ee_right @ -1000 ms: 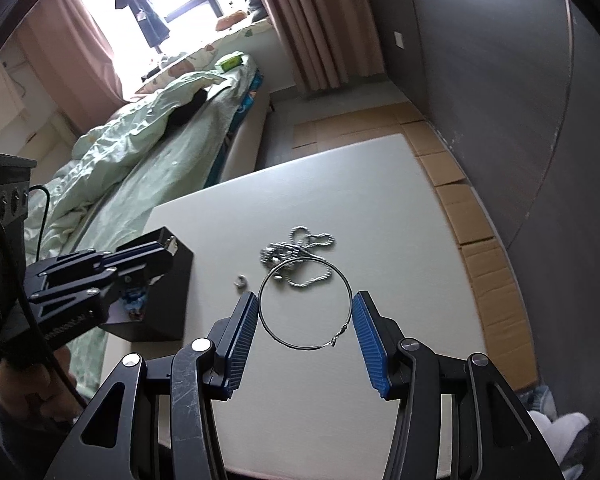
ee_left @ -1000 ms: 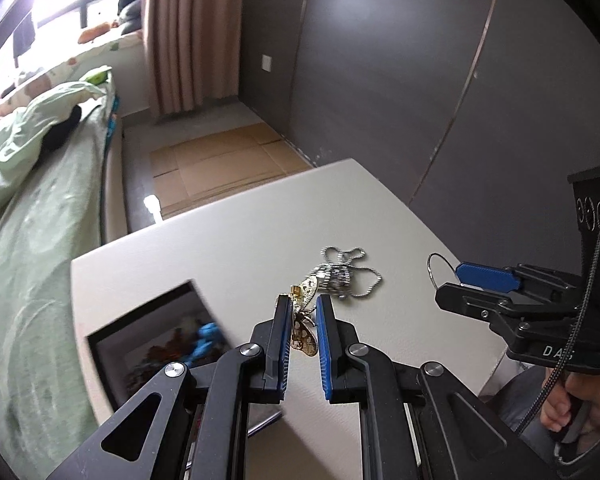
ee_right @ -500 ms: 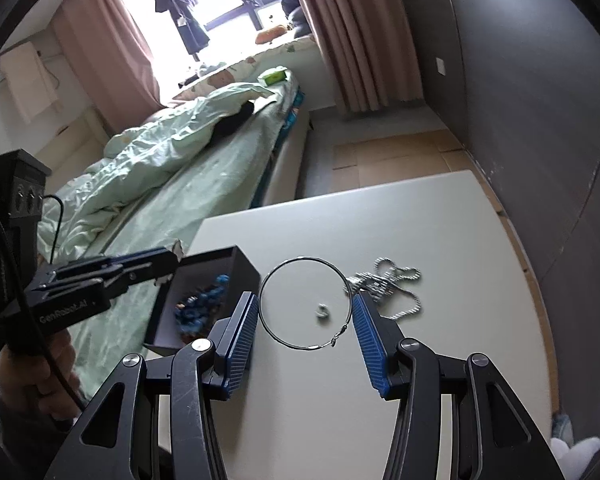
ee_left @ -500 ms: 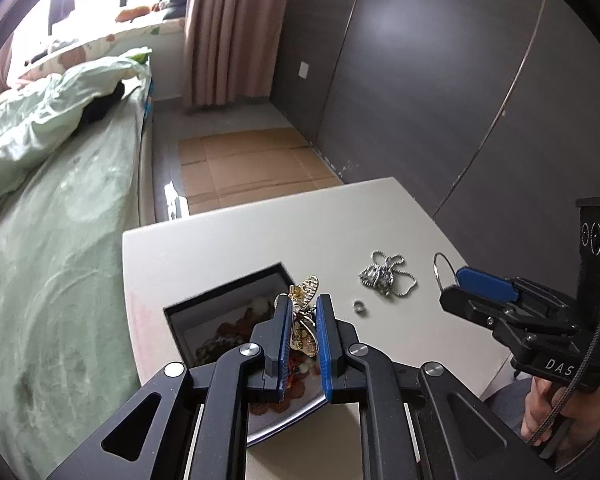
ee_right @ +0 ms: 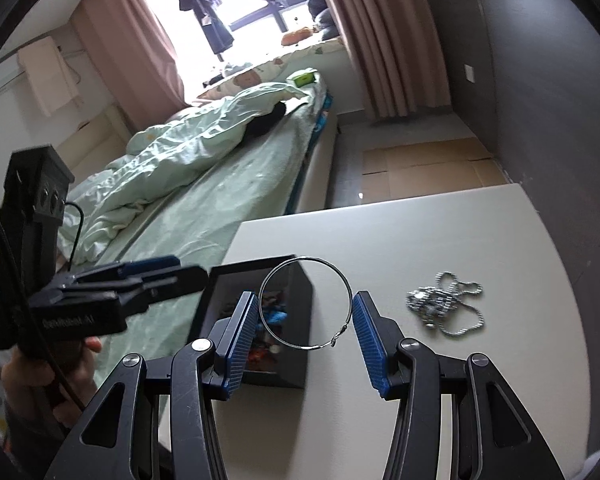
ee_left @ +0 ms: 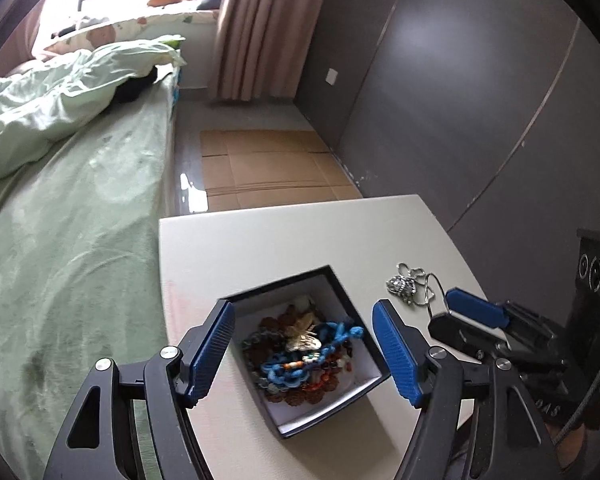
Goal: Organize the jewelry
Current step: 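Drop the butterfly pendant into the box with the left while the right drops the key ring in, then reach the left gripper to the silver ball-chain necklace and grasp it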
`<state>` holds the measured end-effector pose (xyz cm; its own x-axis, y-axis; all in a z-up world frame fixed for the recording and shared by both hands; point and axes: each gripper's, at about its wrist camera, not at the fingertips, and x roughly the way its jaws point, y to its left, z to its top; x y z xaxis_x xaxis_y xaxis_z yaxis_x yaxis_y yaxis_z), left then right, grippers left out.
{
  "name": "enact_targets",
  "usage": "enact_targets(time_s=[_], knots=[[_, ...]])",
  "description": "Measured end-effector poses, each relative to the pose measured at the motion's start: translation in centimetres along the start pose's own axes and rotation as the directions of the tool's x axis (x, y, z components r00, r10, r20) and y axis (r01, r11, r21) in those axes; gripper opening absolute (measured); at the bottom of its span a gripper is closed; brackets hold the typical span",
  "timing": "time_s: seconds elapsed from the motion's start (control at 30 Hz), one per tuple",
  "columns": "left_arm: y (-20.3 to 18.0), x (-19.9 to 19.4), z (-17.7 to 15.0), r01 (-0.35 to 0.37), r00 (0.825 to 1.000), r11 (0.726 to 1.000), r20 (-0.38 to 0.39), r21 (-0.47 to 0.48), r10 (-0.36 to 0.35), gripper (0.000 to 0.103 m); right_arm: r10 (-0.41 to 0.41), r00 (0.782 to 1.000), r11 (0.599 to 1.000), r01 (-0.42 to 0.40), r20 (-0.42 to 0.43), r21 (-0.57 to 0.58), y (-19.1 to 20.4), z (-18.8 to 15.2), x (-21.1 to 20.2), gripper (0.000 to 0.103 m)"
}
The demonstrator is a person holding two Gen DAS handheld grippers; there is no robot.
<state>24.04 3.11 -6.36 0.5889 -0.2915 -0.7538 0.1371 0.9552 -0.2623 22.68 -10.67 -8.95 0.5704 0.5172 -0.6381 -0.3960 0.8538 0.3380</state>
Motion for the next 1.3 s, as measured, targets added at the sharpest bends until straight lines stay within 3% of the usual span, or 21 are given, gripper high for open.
enact_targets(time_s=[0.4, 0.47, 0.5, 0.6, 0.97, 1.3], knots=[[4.0, -1.9, 0.2, -0.032, 0.999, 0.997, 0.039, -0.077, 0.035, 0.073, 0.097, 0.995, 0.992, -0.099, -0.031, -0.075, 4.0, 0.4, 2.8, 0.051], [4.5, -2.0, 0.2, -0.028, 0.999, 0.995, 0.042, -0.093, 0.032, 0.075, 0.12, 0.991, 0.99, -0.124, -0.056, -0.065, 4.1, 0.6, 3.2, 0.054], [4.8, -2.1, 0.2, -0.026, 0.999, 0.995, 0.043, -0.099, 0.03, 0.077, 0.124, 0.99, 0.99, -0.128, -0.071, -0.054, 3.9, 0.6, 3.4, 0.06], [4.7, -2.3, 0.2, -0.019, 0.999, 0.995, 0.046, -0.1, 0.024, 0.08, 0.104, 0.993, 0.994, -0.106, -0.062, -0.026, 3.0, 0.6, 2.7, 0.072], [1.2, -1.5, 0.2, 0.014, 0.999, 1.0, 0.036, -0.007, -0.014, 0.081, 0.027, 1.0, 0.997, -0.025, -0.016, 0.078, -2.7, 0.6, -1.8, 0.072], [-2.6, 0.2, 0.4, 0.04, 0.999, 0.997, 0.012, 0.068, -0.041, 0.081, -0.026, 0.999, 0.988, 0.03, -0.029, 0.15, -7.2, 0.0, -4.3, 0.073]])
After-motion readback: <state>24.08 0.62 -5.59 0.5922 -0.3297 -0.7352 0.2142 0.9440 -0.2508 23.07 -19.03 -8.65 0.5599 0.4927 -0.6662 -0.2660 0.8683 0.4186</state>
